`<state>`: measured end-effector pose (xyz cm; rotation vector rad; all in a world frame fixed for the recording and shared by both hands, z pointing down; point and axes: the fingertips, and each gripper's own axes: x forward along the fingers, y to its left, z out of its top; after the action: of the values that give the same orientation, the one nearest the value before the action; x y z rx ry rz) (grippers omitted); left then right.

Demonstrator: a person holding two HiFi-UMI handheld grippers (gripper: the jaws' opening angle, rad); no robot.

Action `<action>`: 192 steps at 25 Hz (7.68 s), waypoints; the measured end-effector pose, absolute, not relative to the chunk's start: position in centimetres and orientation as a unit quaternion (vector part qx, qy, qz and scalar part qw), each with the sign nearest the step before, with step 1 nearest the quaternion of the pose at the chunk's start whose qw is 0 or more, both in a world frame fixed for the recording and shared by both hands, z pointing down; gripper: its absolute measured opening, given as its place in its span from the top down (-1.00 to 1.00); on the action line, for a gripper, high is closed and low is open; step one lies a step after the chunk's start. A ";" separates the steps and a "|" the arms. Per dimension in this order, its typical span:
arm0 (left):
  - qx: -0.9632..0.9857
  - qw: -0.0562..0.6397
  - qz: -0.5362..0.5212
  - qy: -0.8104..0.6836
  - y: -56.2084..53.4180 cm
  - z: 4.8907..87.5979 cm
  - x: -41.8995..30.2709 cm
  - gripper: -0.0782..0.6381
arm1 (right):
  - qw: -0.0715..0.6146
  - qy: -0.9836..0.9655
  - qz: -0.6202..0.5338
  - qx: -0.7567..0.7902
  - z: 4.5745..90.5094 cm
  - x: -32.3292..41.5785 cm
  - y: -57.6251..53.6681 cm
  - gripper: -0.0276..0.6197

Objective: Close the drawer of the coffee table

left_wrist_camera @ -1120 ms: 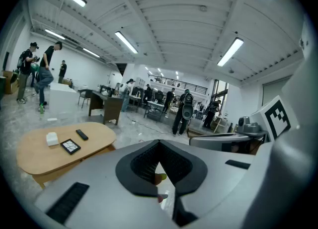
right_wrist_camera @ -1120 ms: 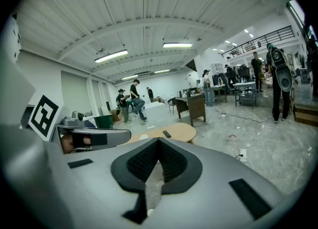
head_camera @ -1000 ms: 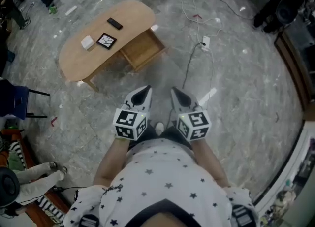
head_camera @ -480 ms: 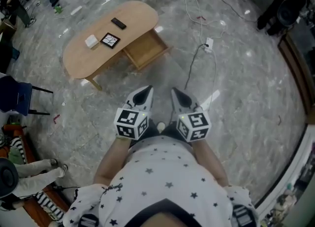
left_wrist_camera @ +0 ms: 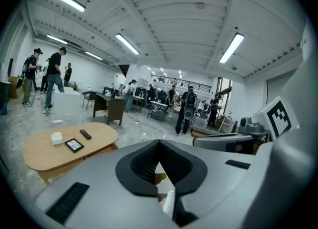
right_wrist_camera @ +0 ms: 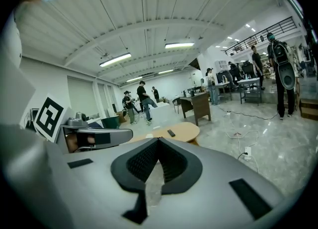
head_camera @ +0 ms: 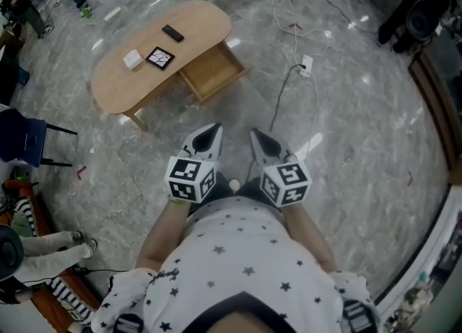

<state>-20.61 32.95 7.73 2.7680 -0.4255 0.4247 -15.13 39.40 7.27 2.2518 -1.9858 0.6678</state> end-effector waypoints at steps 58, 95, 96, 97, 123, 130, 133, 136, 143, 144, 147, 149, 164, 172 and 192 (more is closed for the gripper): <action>0.938 0.208 0.163 -0.225 12.0 11.7 -5.4 0.76 | 0.087 -0.666 0.248 0.698 10.2 3.0 18.9 0.89; 0.822 0.287 0.147 -0.470 5.4 19.0 -10.1 0.76 | 0.177 -0.783 0.261 0.537 16.0 7.3 9.1 0.89; 0.817 0.290 0.147 -0.477 5.6 19.4 -10.0 0.76 | 0.180 -0.786 0.260 0.531 16.2 7.6 9.0 0.89; 0.811 0.293 0.147 -0.484 5.7 19.8 -9.8 0.76 | 0.183 -0.789 0.260 0.527 16.5 8.0 8.9 0.89; 0.752 0.323 0.165 -0.551 4.6 32.9 -9.9 0.76 | 0.231 -0.793 0.272 0.494 29.0 13.3 5.6 0.89; 0.745 0.331 0.178 -0.551 4.6 37.8 -10.5 0.76 | 0.247 -0.776 0.279 0.508 34.2 15.1 5.5 0.89; 0.745 0.334 0.188 -0.547 4.7 40.0 -10.9 0.76 | 0.248 -0.765 0.287 0.520 36.5 15.9 4.8 0.89; 0.745 0.337 0.197 -0.541 4.7 42.1 -11.1 0.76 | 0.249 -0.756 0.292 0.530 38.7 16.6 4.1 0.89; 0.741 0.342 0.206 -0.540 4.5 46.7 -11.0 0.76 | 0.264 -0.745 0.296 0.536 43.9 17.8 3.7 0.89; 0.740 0.344 0.207 -0.540 4.5 47.3 -11.0 0.76 | 0.266 -0.744 0.298 0.536 44.7 18.0 3.7 0.89; 0.737 0.347 0.213 -0.540 4.8 49.2 -11.1 0.76 | 0.270 -0.737 0.306 0.538 46.8 18.5 4.1 0.89; 0.735 0.349 0.217 -0.540 5.0 50.4 -11.3 0.76 | 0.275 -0.735 0.308 0.537 48.1 18.8 4.3 0.89; 0.746 0.346 0.238 -0.516 4.7 57.5 -11.5 0.49 | 0.302 -0.704 0.338 0.547 56.4 22.0 5.6 0.50; 0.750 0.344 0.255 -0.504 5.4 60.2 -11.4 0.31 | 0.316 -0.695 0.344 0.547 59.7 23.3 6.9 0.29; 0.764 0.346 0.271 -0.472 4.9 66.0 -11.6 0.06 | 0.364 -0.697 0.331 0.522 66.0 24.8 6.2 0.08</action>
<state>-11.57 4.92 66.02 1.9821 -1.2261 0.7043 24.81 6.18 66.01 1.3424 -1.7943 0.8517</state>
